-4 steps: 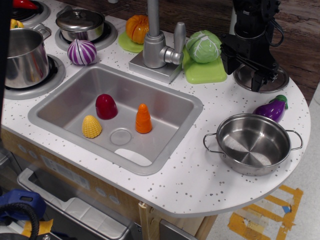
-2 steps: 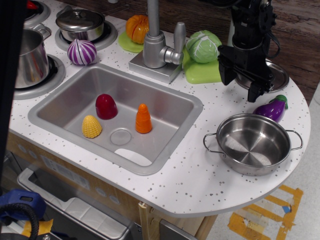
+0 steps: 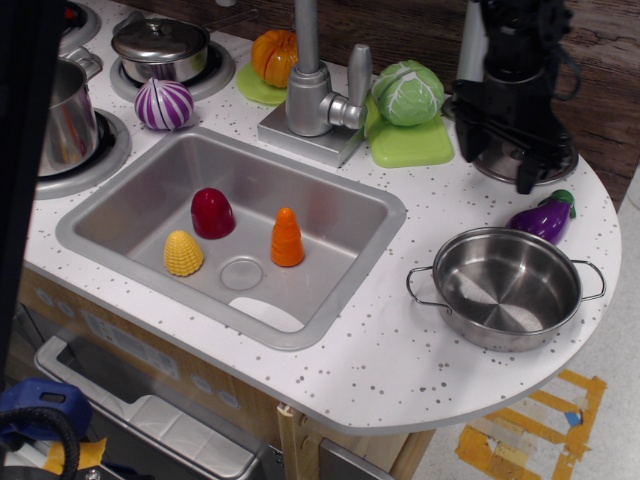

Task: Put eggplant in pot or pan

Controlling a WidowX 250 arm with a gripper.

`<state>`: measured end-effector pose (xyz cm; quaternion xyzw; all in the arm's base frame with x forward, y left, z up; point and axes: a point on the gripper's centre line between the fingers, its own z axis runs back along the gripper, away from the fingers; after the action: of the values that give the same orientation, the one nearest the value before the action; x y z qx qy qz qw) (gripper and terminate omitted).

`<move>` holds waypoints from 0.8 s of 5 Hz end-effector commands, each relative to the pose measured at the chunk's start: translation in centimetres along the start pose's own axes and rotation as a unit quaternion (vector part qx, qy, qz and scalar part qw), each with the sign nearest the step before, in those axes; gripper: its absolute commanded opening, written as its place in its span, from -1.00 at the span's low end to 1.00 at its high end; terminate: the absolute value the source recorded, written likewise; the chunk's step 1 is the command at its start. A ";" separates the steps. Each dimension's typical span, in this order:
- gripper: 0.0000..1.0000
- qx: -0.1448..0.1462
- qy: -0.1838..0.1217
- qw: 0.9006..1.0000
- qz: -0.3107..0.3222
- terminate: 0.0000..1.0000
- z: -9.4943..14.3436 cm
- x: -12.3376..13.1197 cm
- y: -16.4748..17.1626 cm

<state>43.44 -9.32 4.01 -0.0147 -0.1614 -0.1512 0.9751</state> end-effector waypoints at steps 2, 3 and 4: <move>1.00 0.008 -0.028 1.000 -0.002 -1.00 0.2 1.9 -3.1; 1.00 0.009 -0.038 0.999 0.003 -1.00 -0.6 1.5 -3.5; 1.00 0.024 -0.045 0.999 0.003 -1.00 -1.4 1.0 -4.2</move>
<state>43.12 -12.98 1.07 0.0068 -0.1935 -0.1402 0.9710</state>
